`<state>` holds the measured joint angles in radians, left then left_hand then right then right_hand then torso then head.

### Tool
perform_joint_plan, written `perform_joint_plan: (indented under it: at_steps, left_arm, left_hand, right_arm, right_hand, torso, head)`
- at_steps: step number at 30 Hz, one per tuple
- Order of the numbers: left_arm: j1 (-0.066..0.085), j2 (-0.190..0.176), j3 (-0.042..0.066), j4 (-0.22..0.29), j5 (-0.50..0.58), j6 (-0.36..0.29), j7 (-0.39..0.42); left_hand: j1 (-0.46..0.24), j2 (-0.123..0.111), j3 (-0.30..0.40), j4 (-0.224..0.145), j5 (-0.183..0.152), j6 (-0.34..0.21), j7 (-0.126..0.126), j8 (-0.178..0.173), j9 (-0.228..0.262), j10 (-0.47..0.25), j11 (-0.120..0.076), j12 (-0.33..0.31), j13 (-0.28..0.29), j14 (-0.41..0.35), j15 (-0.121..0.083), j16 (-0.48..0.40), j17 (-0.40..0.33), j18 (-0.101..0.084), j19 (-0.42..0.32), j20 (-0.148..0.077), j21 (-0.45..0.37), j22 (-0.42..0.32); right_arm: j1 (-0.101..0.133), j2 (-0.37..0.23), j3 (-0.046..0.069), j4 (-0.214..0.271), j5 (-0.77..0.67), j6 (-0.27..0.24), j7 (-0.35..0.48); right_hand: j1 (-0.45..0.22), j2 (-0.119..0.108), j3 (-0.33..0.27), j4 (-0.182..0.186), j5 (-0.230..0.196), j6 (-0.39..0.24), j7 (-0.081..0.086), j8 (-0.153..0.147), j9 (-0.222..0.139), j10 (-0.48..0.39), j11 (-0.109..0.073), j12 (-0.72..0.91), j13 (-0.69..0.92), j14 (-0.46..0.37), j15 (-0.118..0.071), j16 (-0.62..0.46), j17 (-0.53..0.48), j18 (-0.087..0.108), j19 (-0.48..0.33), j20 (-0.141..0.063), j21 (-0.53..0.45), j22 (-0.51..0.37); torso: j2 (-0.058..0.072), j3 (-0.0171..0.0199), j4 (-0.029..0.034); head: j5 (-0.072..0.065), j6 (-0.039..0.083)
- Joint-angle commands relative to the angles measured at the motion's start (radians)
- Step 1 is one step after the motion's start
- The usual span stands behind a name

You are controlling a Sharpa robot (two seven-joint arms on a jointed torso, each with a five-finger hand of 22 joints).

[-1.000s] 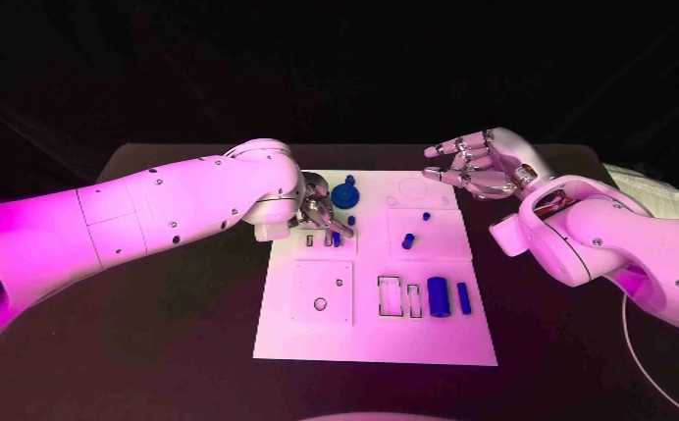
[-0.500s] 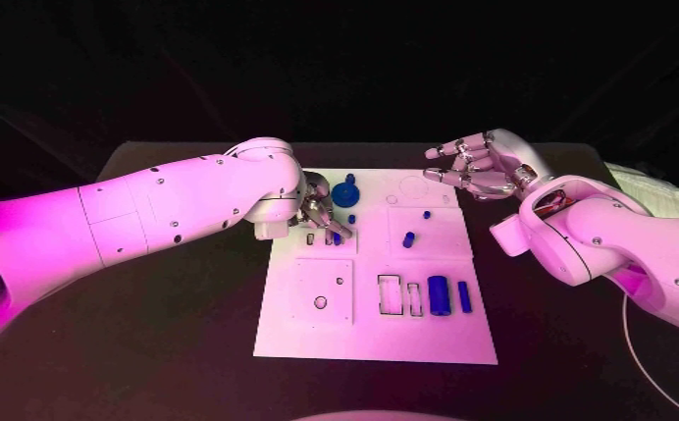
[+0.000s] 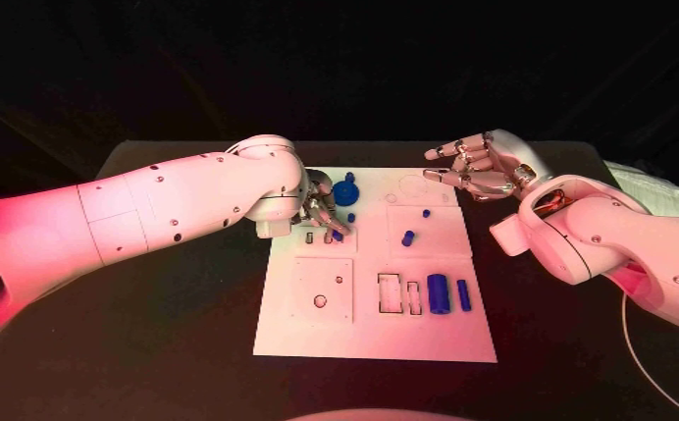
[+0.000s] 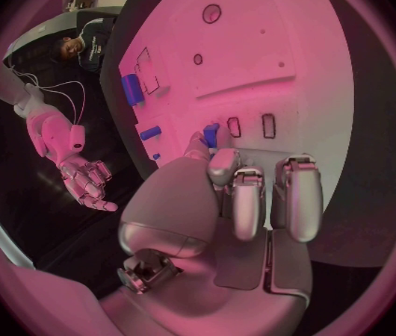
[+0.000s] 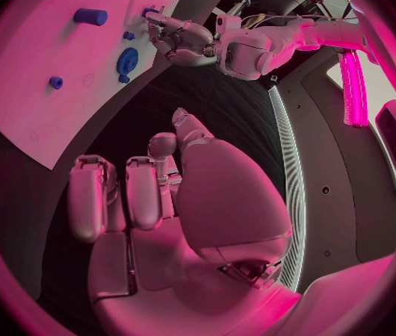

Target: Assemble the parts on the task board

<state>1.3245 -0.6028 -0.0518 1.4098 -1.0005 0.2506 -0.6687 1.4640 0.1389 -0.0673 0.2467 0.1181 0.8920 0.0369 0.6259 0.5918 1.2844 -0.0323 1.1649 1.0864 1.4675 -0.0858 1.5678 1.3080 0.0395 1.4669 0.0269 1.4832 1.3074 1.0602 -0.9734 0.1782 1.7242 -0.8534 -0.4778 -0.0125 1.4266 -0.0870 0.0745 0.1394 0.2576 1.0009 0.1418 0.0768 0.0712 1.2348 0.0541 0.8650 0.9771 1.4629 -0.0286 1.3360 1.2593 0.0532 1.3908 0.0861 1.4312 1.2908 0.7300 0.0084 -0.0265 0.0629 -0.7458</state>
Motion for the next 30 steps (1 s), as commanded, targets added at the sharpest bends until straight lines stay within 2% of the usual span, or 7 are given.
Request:
perform_joint_plan:
  at_steps: [1,3,8,10,11,23,30]
  left_arm:
    - [-0.003,-0.003,-0.003,0.003,0.015,-0.005,0.002]
    - [-0.004,-0.008,-0.002,0.008,0.025,-0.015,0.004]
    - [-0.004,-0.029,0.002,0.026,0.049,-0.059,0.010]
    - [-0.004,-0.040,0.003,0.036,0.059,-0.084,0.013]
    - [-0.004,-0.044,0.003,0.040,0.061,-0.097,0.015]
    - [-0.016,-0.093,0.003,0.108,0.014,-0.264,0.034]
    - [-0.035,-0.112,0.003,0.128,-0.048,-0.270,0.030]
  left_hand:
    - [0.042,-0.025,0.157,-0.047,0.001,-0.006,0.006,-0.007,0.008,-0.003,0.003,-0.009,-0.002,0.103,-0.002,0.003,0.263,-0.006,0.032,-0.003,-0.001,0.108]
    - [0.012,-0.089,0.300,-0.014,-0.001,-0.003,0.010,-0.004,0.021,0.000,0.006,-0.013,-0.004,0.103,0.004,0.003,0.263,-0.004,0.032,-0.005,-0.002,0.108]
    - [-0.042,-0.178,0.498,-0.013,-0.003,-0.002,0.008,0.008,0.047,0.006,0.000,-0.012,-0.002,0.103,0.004,0.003,0.263,-0.005,0.031,0.002,-0.005,0.108]
    - [-0.045,-0.180,0.503,-0.013,-0.003,-0.002,0.008,0.008,0.047,0.007,0.000,-0.012,-0.002,0.103,0.004,0.003,0.263,-0.005,0.031,0.002,-0.005,0.108]
    - [-0.090,-0.215,0.587,-0.023,-0.007,-0.002,0.007,0.016,0.062,0.010,0.005,-0.012,-0.002,0.103,0.003,0.003,0.263,-0.004,0.031,0.001,-0.006,0.109]
    - [-0.131,-0.248,0.665,-0.056,-0.010,0.003,0.004,0.023,0.076,0.017,0.004,-0.014,-0.004,0.103,0.001,0.003,0.263,-0.006,0.035,0.000,-0.002,0.118]
    - [-0.139,-0.257,0.683,-0.066,-0.011,0.005,0.003,0.023,0.079,0.019,0.003,-0.015,-0.005,0.103,0.000,0.003,0.263,-0.006,0.036,-0.001,-0.001,0.120]
  right_arm:
    - [-0.002,0.001,0.000,-0.001,0.001,0.021,-0.002]
    - [-0.002,0.002,0.000,-0.002,0.001,0.022,-0.002]
    - [-0.003,0.002,0.000,-0.004,0.001,0.025,-0.003]
    - [-0.004,0.001,0.000,-0.004,0.001,0.025,-0.003]
    - [-0.004,-0.001,-0.001,-0.004,0.001,0.025,-0.003]
    - [-0.004,-0.009,-0.002,-0.006,0.001,0.028,-0.002]
    - [-0.004,-0.013,-0.002,-0.006,0.001,0.031,-0.001]
  right_hand:
    - [-0.001,0.006,-0.003,0.002,0.003,0.000,0.001,0.003,0.000,-0.007,-0.002,-0.005,-0.001,0.043,0.006,-0.007,-0.001,0.012,-0.008,0.001,-0.006,-0.001]
    - [-0.001,0.006,-0.003,0.002,0.003,0.000,0.001,0.003,0.000,-0.007,-0.002,-0.005,-0.001,0.043,0.006,-0.007,-0.001,0.012,-0.008,0.001,-0.006,-0.001]
    - [-0.001,0.006,-0.003,0.002,0.003,0.000,0.001,0.003,0.000,-0.007,-0.002,-0.005,-0.001,0.043,0.006,-0.007,-0.001,0.012,-0.008,0.001,-0.006,-0.001]
    - [-0.002,0.006,-0.003,0.002,0.003,0.000,0.001,0.003,0.000,-0.008,-0.002,-0.006,-0.002,0.043,0.006,-0.008,-0.003,0.013,-0.010,0.001,-0.007,-0.004]
    - [-0.003,0.006,-0.004,0.003,0.003,0.000,0.001,0.003,0.000,-0.009,-0.002,-0.008,-0.003,0.042,0.006,-0.009,-0.004,0.013,-0.011,0.001,-0.008,-0.005]
    - [-0.013,0.009,-0.008,0.010,0.010,-0.001,0.001,0.003,0.000,-0.011,-0.002,-0.009,-0.006,0.042,0.007,-0.011,-0.005,0.014,-0.012,0.002,-0.010,-0.007]
    - [-0.016,0.010,-0.010,0.013,0.012,-0.001,0.001,0.003,0.000,-0.011,-0.001,-0.008,-0.006,0.042,0.007,-0.012,-0.005,0.014,-0.012,0.002,-0.010,-0.007]
  torso:
    - [0.000,0.0006,0.0009]
    - [0.000,0.0006,0.0009]
    - [0.000,0.0013,0.0017]
    - [0.000,0.0017,0.0026]
    - [-0.001,0.0019,0.0037]
    - [-0.001,0.0023,0.0063]
    - [0.000,0.0030,0.0091]
  head:
    - [-0.001,-0.003]
    - [-0.001,-0.003]
    - [-0.003,-0.002]
    - [-0.003,-0.003]
    - [-0.003,-0.003]
    - [-0.001,-0.001]
    - [0.003,-0.006]
